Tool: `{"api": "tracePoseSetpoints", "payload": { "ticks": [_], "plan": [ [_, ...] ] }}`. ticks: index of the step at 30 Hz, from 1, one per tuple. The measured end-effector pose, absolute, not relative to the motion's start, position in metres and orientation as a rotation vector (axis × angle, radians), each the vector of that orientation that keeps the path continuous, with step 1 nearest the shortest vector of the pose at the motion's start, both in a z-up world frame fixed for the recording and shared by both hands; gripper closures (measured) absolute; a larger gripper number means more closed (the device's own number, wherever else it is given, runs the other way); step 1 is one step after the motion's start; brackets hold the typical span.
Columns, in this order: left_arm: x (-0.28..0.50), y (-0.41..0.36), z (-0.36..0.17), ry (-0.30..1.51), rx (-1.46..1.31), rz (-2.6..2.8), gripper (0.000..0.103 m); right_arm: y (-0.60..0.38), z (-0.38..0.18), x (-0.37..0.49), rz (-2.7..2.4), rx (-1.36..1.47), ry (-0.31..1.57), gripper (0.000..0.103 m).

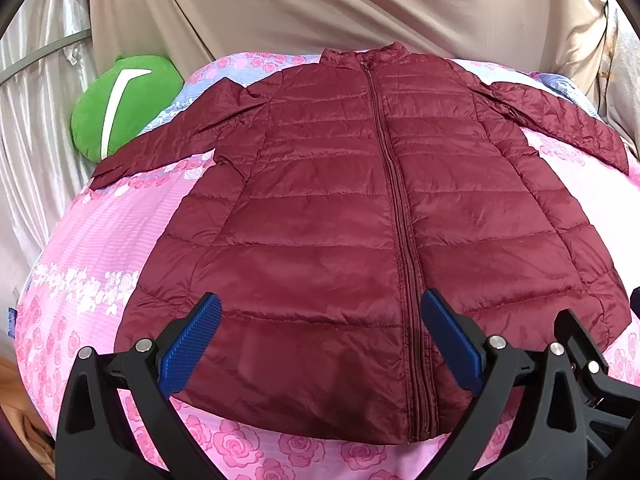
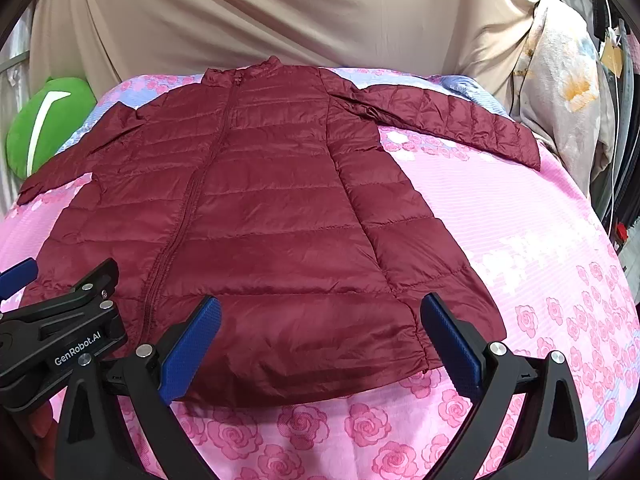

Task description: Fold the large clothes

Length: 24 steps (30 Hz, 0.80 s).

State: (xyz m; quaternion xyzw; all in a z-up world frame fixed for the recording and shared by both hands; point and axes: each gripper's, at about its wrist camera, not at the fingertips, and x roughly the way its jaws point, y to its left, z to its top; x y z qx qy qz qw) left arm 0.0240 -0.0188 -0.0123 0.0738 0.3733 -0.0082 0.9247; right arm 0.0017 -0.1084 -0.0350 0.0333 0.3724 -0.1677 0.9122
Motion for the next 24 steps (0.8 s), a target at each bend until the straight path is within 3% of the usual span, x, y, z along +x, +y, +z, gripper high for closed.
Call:
{"api": "tracePoseSetpoints", "payload": {
  "ticks": [24],
  "plan": [
    [0.0328, -0.0192, -0.019, 0.783, 0.151, -0.008, 0.006, -0.1107, -0.0418, 0.0116, -0.348, 0.074, 0.789, 0.005]
  ]
}}
